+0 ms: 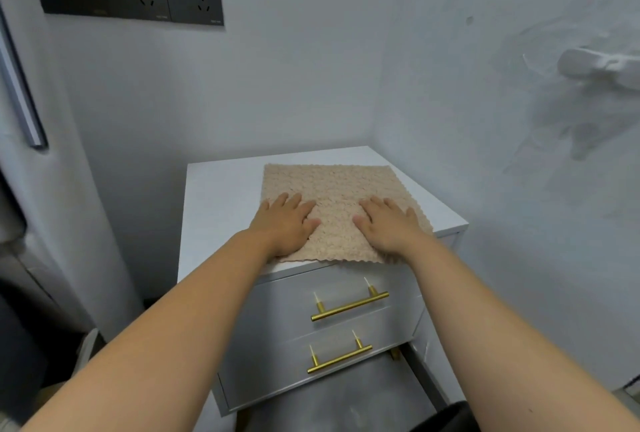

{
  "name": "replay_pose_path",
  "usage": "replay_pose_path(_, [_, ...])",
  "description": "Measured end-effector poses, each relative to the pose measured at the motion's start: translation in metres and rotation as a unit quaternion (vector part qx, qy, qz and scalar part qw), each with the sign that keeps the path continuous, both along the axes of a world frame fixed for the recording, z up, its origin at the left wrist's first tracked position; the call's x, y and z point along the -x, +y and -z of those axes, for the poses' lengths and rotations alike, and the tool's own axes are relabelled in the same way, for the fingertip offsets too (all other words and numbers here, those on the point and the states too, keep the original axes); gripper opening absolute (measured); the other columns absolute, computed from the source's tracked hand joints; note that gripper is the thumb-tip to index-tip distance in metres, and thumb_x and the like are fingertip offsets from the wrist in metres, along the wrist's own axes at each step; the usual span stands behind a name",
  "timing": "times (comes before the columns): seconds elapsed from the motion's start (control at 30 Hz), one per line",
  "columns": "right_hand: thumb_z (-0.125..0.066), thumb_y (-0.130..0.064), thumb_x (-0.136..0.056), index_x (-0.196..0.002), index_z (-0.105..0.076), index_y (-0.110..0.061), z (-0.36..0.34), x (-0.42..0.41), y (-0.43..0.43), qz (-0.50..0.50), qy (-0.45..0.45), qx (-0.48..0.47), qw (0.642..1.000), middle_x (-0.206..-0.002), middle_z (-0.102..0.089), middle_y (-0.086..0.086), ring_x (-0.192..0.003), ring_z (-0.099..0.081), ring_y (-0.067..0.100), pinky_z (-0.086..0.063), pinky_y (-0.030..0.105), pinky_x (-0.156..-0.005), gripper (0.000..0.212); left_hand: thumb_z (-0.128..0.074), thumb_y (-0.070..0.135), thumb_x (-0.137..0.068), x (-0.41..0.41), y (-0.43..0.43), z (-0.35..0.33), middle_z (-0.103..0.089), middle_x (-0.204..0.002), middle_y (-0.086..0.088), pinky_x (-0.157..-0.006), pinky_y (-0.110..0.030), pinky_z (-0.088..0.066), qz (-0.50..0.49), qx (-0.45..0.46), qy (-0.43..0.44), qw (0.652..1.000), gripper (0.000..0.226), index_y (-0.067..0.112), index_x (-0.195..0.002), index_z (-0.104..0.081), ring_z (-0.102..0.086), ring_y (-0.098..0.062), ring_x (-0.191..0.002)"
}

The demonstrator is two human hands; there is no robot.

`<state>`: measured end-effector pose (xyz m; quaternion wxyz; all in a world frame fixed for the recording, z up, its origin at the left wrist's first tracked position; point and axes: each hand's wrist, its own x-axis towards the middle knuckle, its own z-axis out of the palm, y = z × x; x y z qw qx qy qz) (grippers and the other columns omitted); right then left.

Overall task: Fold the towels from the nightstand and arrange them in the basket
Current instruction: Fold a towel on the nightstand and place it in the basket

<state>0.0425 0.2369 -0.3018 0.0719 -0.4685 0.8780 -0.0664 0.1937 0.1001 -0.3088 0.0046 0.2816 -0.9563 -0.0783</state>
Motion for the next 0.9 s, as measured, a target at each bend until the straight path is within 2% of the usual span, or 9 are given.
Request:
replay_pose_path(0.17, [-0.024,-0.048,-0.101,-0.152,-0.016,-0.022,-0.001,-0.002,0.001,-0.007,0.016,0.018,1.0,-0.16,-0.009,0.001,-0.147,-0.007,0.024,-0.004,0.053,-0.116,0.058,-0.028,0.045,-0.101,-0.003,0.004,-0.004,-0.01,-0.16,-0.002,-0.118,-0.047,-0.008,-0.007,0.023,0.037,0.999,0.053,0.024,-0.149,-0.025,-0.005,-0.023,-0.147])
replay_pose_path(0.3, [-0.05,-0.046,-0.094,-0.145,-0.035,-0.014,-0.015,-0.008,0.008,-0.032,-0.035,0.055,0.997,-0.149,-0.037,0.006,-0.136,-0.034,0.026,-0.028,0.046,-0.112,0.062,-0.058,0.042,-0.089,-0.006,0.008,-0.016,-0.043,-0.135,-0.003,-0.099,-0.034,-0.036,0.0,0.103,0.145,0.984,0.042,0.019,-0.124,-0.056,-0.038,-0.022,-0.125])
replay_pose_path(0.4, [-0.064,-0.044,-0.086,-0.139,-0.044,-0.013,-0.029,-0.013,0.016,-0.044,-0.056,0.096,0.993,-0.143,-0.045,0.006,-0.128,-0.043,0.024,-0.037,0.038,-0.106,0.064,-0.064,0.026,-0.085,-0.005,0.013,-0.027,-0.051,-0.108,0.001,-0.077,-0.025,-0.038,0.038,0.05,0.176,0.982,0.017,0.019,-0.101,-0.064,-0.05,-0.017,-0.103])
replay_pose_path(0.47, [-0.067,-0.055,-0.079,-0.144,-0.036,-0.015,-0.036,-0.017,0.02,-0.075,-0.063,0.015,0.995,-0.148,-0.039,0.005,-0.134,-0.037,0.024,-0.033,0.04,-0.11,0.082,-0.065,0.03,-0.087,-0.003,0.017,-0.031,-0.057,-0.105,0.002,-0.081,-0.027,-0.042,0.076,0.0,0.155,0.985,0.016,0.02,-0.099,-0.066,-0.053,-0.017,-0.104])
replay_pose_path(0.57, [-0.071,-0.06,-0.071,-0.153,-0.002,-0.023,-0.025,-0.026,0.024,-0.109,0.0,-0.139,0.984,-0.161,-0.001,0.004,-0.147,-0.004,0.028,-0.007,0.05,-0.118,0.113,-0.06,0.049,-0.086,-0.002,0.022,-0.031,-0.044,-0.141,-0.007,-0.106,-0.033,-0.031,0.124,-0.054,0.023,0.991,0.063,0.015,-0.138,-0.045,-0.039,-0.022,-0.129])
replay_pose_path(0.63, [-0.076,-0.048,-0.072,-0.152,0.006,-0.028,-0.013,-0.029,0.024,-0.095,0.032,-0.118,0.988,-0.16,0.01,0.003,-0.147,0.007,0.027,0.001,0.05,-0.118,0.116,-0.061,0.06,-0.08,-0.005,0.022,-0.026,-0.013,-0.159,-0.006,-0.118,-0.038,-0.013,0.13,-0.033,-0.076,0.988,0.095,0.017,-0.151,-0.015,-0.012,-0.024,-0.145])
replay_pose_path(0.7, [-0.072,-0.029,-0.08,-0.152,0.002,-0.029,-0.006,-0.026,0.021,-0.089,0.043,-0.075,0.992,-0.161,0.006,0.001,-0.147,0.003,0.025,-0.001,0.049,-0.118,0.104,-0.062,0.067,-0.074,-0.008,0.022,-0.022,0.006,-0.16,-0.002,-0.119,-0.046,-0.004,0.121,-0.006,-0.12,0.985,0.11,0.023,-0.152,0.0,0.006,-0.025,-0.147])
replay_pose_path(0.77, [-0.061,-0.015,-0.085,-0.152,-0.008,-0.027,-0.013,-0.022,0.021,-0.093,0.017,-0.063,0.994,-0.16,-0.006,0.001,-0.146,-0.01,0.024,-0.011,0.047,-0.119,0.087,-0.063,0.065,-0.074,-0.008,0.022,-0.019,0.008,-0.16,-0.002,-0.119,-0.049,-0.005,0.118,0.007,-0.127,0.985,0.11,0.024,-0.152,0.003,0.008,-0.025,-0.147])
replay_pose_path(0.9, [-0.044,0.005,-0.086,-0.142,-0.042,-0.02,-0.038,-0.019,0.028,-0.072,-0.045,-0.024,0.996,-0.145,-0.044,0.005,-0.13,-0.043,0.024,-0.036,0.031,-0.102,0.061,-0.062,0.044,-0.087,-0.01,0.027,-0.03,-0.017,-0.158,-0.003,-0.115,-0.032,-0.019,0.119,-0.09,-0.045,0.988,0.084,0.02,-0.152,-0.013,-0.02,-0.021,-0.143])
